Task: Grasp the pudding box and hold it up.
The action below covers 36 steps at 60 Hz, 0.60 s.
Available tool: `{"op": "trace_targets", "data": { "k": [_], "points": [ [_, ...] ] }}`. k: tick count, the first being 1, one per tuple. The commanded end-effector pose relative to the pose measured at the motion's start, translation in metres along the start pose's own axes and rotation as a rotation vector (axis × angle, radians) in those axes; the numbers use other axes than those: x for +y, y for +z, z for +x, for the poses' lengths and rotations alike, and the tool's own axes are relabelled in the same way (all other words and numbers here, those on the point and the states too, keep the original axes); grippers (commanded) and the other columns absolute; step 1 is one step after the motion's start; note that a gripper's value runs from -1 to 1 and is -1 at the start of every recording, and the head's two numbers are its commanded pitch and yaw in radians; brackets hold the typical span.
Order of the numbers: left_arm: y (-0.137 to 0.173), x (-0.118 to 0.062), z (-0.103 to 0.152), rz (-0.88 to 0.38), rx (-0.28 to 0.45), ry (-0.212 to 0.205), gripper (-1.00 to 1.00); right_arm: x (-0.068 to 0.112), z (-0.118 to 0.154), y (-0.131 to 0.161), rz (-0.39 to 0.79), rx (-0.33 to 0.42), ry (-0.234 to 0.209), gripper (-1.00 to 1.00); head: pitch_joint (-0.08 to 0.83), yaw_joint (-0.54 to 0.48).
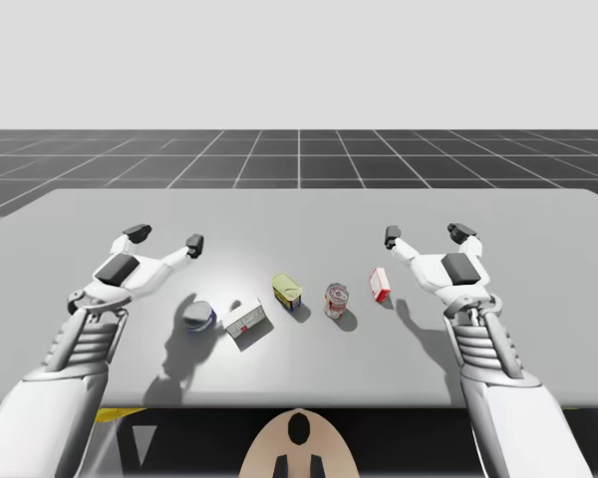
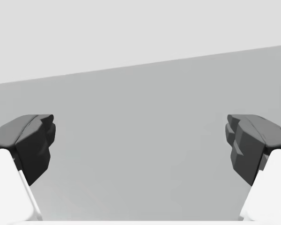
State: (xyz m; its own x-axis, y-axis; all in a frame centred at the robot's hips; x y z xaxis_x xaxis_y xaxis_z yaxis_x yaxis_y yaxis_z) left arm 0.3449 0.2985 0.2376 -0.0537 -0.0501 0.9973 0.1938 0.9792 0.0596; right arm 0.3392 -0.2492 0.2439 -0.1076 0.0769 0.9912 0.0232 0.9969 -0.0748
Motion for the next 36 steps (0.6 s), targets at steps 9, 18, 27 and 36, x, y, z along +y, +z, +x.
{"op": "trace_targets", "data": {
  "k": [9,18,27,36],
  "points": [
    [0.027,-0.026,0.024,-0.110,0.095,-0.049,-1.00,-0.001,0.001,0.001,-0.006,0.001,-0.004,-1.00,0.725,0.22],
    [0.049,-0.030,0.026,-0.271,0.241,-0.048,-1.00,-0.002,-0.001,0.002,-0.014,0.008,-0.003,-1.00,0.718,0.23],
    [0.074,-0.032,0.031,-0.426,0.298,-0.044,-1.00,-0.001,-0.001,0.003,-0.013,0.007,-0.002,-1.00,0.714,0.23],
    [0.095,-0.038,0.026,-0.503,0.336,-0.064,-1.00,-0.001,-0.001,0.002,-0.009,0.008,-0.005,-1.00,0.710,0.24]
  ]
}}
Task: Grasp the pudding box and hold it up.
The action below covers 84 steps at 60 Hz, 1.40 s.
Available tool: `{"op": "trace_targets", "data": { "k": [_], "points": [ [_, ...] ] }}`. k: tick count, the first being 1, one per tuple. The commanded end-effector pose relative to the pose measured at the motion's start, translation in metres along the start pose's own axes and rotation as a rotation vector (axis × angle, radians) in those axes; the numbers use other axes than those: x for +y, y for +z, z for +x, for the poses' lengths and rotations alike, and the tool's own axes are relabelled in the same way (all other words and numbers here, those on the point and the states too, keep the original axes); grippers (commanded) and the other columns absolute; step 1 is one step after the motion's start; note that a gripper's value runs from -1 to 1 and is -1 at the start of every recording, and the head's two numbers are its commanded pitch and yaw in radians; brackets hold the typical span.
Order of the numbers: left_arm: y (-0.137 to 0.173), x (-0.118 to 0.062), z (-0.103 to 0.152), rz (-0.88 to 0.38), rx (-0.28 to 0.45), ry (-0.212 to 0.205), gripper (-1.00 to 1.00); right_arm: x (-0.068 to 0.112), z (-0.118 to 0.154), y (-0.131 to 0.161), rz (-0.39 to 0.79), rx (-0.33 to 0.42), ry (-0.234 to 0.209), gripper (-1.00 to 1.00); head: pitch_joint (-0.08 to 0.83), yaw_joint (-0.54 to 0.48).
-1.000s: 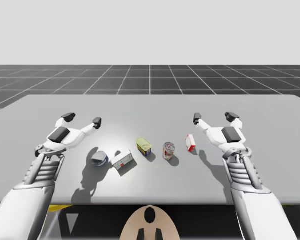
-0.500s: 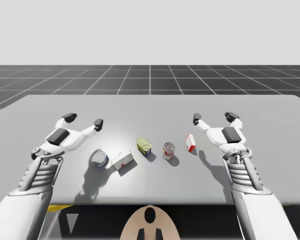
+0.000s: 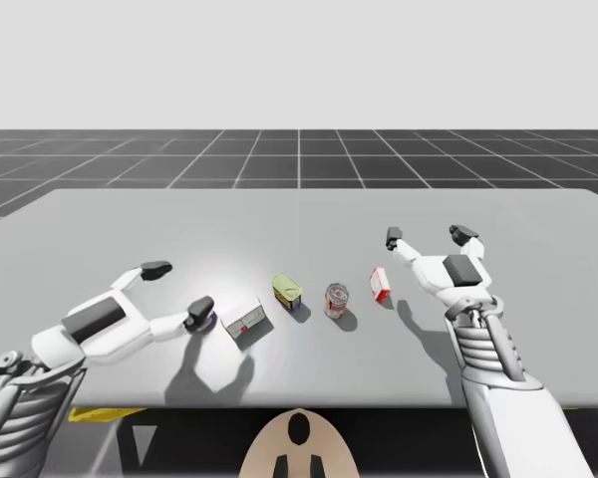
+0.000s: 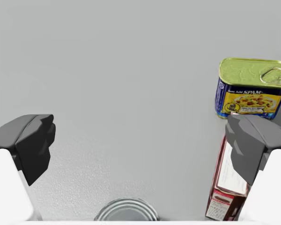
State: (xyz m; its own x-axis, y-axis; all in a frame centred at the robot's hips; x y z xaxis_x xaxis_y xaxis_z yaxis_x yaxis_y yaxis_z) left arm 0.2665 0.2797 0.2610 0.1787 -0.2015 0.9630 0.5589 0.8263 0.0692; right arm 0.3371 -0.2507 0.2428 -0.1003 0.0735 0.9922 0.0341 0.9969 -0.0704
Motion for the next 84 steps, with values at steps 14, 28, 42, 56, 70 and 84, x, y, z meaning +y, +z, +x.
{"op": "trace_targets", "data": {
  "k": [14,28,42,56,70,84],
  "points": [
    [0.002,-0.030,-0.033,-0.208,0.134,-0.052,-1.00,-0.001,0.002,0.000,0.003,-0.002,-0.005,-1.00,0.706,0.24],
    [-0.028,-0.037,-0.046,-0.247,0.175,-0.068,-1.00,-0.001,0.002,0.000,0.004,-0.002,-0.005,-1.00,0.712,0.24],
    [-0.064,-0.040,-0.053,-0.258,0.233,-0.062,-1.00,-0.002,0.003,0.001,0.005,-0.008,-0.007,-1.00,0.714,0.24],
    [-0.088,-0.045,-0.060,-0.262,0.270,-0.060,-1.00,-0.003,0.006,0.002,0.004,-0.014,-0.012,-1.00,0.717,0.23],
    [-0.094,-0.048,-0.068,-0.260,0.293,-0.067,0.95,-0.005,0.007,0.002,0.004,-0.019,-0.018,-1.00,0.706,0.22],
    [-0.089,-0.053,-0.067,-0.257,0.286,-0.101,1.00,-0.005,0.008,0.003,0.004,-0.020,-0.020,-1.00,0.661,0.24]
  ]
}}
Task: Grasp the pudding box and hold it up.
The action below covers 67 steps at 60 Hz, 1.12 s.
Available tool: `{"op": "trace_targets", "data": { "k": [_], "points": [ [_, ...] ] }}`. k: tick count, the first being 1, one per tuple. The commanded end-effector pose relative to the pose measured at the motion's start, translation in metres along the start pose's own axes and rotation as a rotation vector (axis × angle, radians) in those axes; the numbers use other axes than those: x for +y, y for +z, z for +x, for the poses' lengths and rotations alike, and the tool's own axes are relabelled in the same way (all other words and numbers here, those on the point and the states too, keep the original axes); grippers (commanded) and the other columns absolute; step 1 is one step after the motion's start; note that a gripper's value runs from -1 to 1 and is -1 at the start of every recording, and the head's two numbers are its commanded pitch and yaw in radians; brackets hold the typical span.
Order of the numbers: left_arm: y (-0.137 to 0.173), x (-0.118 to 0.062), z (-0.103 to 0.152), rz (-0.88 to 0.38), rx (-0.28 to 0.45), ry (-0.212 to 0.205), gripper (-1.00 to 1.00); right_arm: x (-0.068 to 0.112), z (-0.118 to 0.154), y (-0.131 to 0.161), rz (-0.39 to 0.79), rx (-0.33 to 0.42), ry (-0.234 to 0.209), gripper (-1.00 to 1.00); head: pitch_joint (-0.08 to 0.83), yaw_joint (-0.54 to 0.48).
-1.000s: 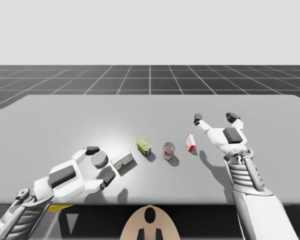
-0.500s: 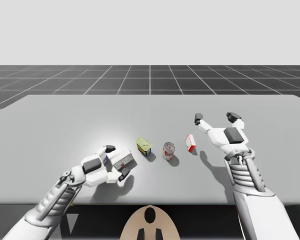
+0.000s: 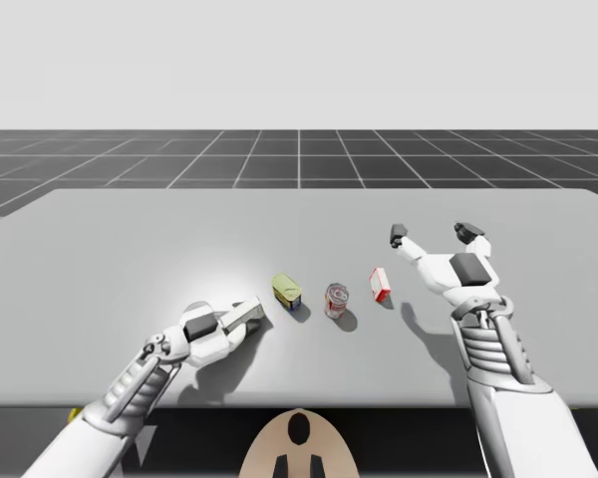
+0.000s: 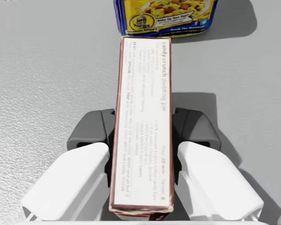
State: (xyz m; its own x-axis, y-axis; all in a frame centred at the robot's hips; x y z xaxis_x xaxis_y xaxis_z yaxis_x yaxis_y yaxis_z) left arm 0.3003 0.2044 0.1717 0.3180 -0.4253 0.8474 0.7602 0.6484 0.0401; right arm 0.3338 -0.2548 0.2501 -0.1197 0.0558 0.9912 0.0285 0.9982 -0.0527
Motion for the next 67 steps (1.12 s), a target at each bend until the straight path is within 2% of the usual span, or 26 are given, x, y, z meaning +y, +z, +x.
{"op": "trace_targets", "data": {
  "k": [1,13,18,26,33,45,47,53,56,60,63,64,67],
  "points": [
    [-0.001,-0.004,-0.002,0.006,0.010,-0.020,1.00,0.000,0.001,0.000,0.000,-0.001,-0.002,-1.00,0.654,0.24],
    [0.000,-0.005,-0.003,0.022,0.011,-0.042,1.00,-0.001,0.000,-0.001,-0.006,0.006,0.000,-1.00,0.419,0.25],
    [0.001,-0.005,-0.002,0.026,0.012,-0.048,1.00,-0.001,0.000,-0.002,-0.008,0.004,0.002,-1.00,0.362,0.25],
    [0.003,-0.006,-0.001,0.030,0.010,-0.056,1.00,-0.004,0.001,-0.004,-0.014,0.002,0.002,-1.00,0.305,0.26],
    [0.010,-0.003,0.006,0.058,-0.009,-0.068,1.00,-0.007,0.001,-0.005,-0.030,0.002,-0.007,-1.00,0.290,0.26],
    [0.045,0.007,0.046,0.142,-0.105,-0.103,1.00,-0.008,0.002,-0.004,-0.025,0.012,-0.005,-1.00,0.282,0.27],
    [0.056,0.010,0.060,0.174,-0.132,-0.113,1.00,-0.008,0.002,-0.003,-0.038,0.002,0.021,-1.00,0.279,0.27],
    [0.078,0.015,0.089,0.241,-0.190,-0.143,1.00,-0.011,0.002,-0.004,-0.030,0.021,0.011,-1.00,0.273,0.27],
    [0.085,0.016,0.099,0.257,-0.212,-0.149,1.00,-0.012,0.001,-0.005,-0.025,0.017,0.020,-1.00,0.272,0.27],
    [0.103,0.017,0.126,0.310,-0.271,-0.170,1.00,-0.012,0.001,-0.005,-0.022,0.024,0.019,-1.00,0.270,0.28],
    [0.109,0.016,0.137,0.325,-0.301,-0.177,1.00,-0.012,0.001,-0.005,-0.018,0.025,0.021,-1.00,0.268,0.28],
    [0.116,0.015,0.147,0.345,-0.328,-0.186,1.00,-0.012,0.000,-0.004,-0.006,0.014,0.040,-1.00,0.266,0.28],
    [0.124,0.014,0.160,0.365,-0.370,-0.188,1.00,-0.012,-0.001,-0.004,-0.007,0.015,0.039,-1.00,0.263,0.28]
  ]
}}
